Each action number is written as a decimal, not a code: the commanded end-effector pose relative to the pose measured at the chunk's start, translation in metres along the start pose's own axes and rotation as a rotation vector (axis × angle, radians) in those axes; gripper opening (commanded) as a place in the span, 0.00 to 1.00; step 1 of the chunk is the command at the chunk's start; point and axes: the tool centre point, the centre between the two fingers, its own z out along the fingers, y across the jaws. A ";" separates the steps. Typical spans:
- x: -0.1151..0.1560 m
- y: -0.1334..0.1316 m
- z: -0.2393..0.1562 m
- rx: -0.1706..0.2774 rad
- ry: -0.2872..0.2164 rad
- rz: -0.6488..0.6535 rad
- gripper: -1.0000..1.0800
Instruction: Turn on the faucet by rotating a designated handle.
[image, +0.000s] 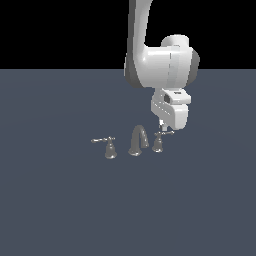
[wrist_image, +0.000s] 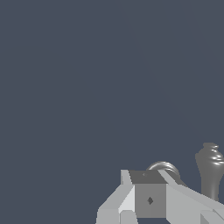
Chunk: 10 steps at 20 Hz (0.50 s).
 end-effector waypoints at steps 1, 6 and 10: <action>0.003 -0.001 0.003 0.001 0.000 0.011 0.00; 0.003 -0.002 0.002 0.002 -0.001 0.013 0.00; 0.007 0.006 0.002 0.002 -0.001 0.013 0.00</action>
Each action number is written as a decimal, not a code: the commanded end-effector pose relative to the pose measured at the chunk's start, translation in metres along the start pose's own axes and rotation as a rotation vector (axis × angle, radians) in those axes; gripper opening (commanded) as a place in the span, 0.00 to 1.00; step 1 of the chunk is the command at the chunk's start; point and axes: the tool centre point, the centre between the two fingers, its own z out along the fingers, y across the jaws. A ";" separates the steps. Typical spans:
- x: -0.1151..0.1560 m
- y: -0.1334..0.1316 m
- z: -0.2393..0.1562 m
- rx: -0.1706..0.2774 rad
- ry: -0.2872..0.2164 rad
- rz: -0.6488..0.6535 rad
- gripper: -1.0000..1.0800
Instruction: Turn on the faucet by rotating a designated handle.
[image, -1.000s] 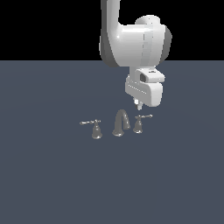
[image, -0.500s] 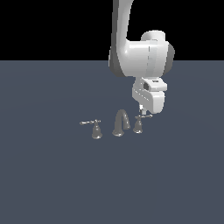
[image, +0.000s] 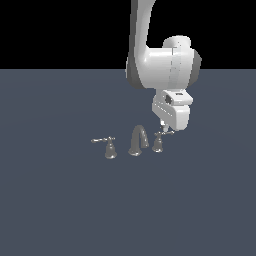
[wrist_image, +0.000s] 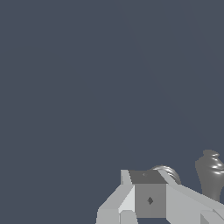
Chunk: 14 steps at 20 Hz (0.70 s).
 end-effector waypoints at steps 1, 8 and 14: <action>0.004 0.008 0.000 0.000 0.000 0.002 0.00; 0.017 0.034 0.000 0.000 0.000 0.001 0.00; 0.008 0.038 0.000 0.006 -0.001 -0.008 0.00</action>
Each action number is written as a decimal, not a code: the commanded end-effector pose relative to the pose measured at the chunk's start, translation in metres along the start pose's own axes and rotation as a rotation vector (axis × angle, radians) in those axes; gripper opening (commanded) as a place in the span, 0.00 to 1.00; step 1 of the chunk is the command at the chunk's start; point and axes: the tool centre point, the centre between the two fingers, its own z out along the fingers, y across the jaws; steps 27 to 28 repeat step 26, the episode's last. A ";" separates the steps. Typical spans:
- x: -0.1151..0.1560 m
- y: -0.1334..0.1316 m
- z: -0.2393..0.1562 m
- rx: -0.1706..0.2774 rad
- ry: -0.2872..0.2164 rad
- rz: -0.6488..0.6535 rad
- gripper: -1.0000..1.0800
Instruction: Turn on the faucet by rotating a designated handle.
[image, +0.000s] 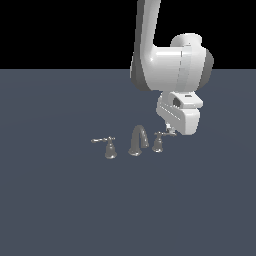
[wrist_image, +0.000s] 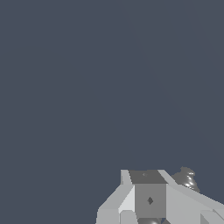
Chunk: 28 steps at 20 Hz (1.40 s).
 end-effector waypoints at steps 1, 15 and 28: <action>-0.001 0.012 0.000 -0.008 -0.003 0.004 0.00; -0.015 0.039 0.000 -0.001 0.001 0.004 0.00; -0.043 0.064 -0.001 -0.012 -0.002 0.012 0.00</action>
